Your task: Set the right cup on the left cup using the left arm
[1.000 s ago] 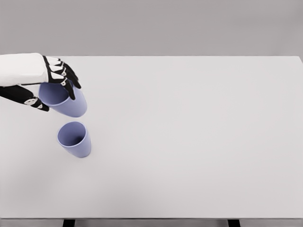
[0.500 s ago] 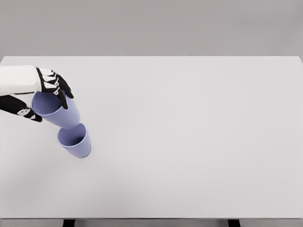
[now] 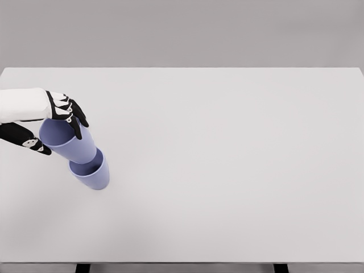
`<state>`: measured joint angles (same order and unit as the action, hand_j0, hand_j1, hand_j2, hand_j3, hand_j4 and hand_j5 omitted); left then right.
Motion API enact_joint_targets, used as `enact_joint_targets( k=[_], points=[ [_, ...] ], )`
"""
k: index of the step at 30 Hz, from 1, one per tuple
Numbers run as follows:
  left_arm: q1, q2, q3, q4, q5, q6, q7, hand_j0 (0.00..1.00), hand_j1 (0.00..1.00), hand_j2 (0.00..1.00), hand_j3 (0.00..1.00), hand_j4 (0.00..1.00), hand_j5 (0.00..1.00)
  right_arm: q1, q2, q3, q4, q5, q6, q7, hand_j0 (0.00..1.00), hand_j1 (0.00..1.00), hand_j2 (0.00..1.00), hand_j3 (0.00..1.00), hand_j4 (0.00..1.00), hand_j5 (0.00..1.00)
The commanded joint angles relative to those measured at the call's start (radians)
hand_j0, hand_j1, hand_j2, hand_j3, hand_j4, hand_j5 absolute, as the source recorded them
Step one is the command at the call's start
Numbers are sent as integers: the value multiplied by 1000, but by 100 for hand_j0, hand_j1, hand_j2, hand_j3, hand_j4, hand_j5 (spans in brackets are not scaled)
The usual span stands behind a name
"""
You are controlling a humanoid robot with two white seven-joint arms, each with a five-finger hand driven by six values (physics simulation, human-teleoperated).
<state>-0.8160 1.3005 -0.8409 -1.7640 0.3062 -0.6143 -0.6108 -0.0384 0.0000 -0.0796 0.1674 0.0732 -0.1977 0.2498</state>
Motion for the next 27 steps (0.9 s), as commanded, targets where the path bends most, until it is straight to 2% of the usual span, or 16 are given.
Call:
enact_joint_targets(
  k=[1, 27],
  points=[
    [0, 0, 2, 0, 8, 3, 0, 54, 54, 54, 54, 54, 54, 0, 0, 0, 0, 0, 0, 0, 100, 100, 100, 100, 100, 100],
    [40, -9, 3, 1, -2, 3, 0, 54, 54, 54, 54, 54, 54, 0, 0, 0, 0, 0, 0, 0, 100, 100, 100, 100, 100, 100]
  ],
)
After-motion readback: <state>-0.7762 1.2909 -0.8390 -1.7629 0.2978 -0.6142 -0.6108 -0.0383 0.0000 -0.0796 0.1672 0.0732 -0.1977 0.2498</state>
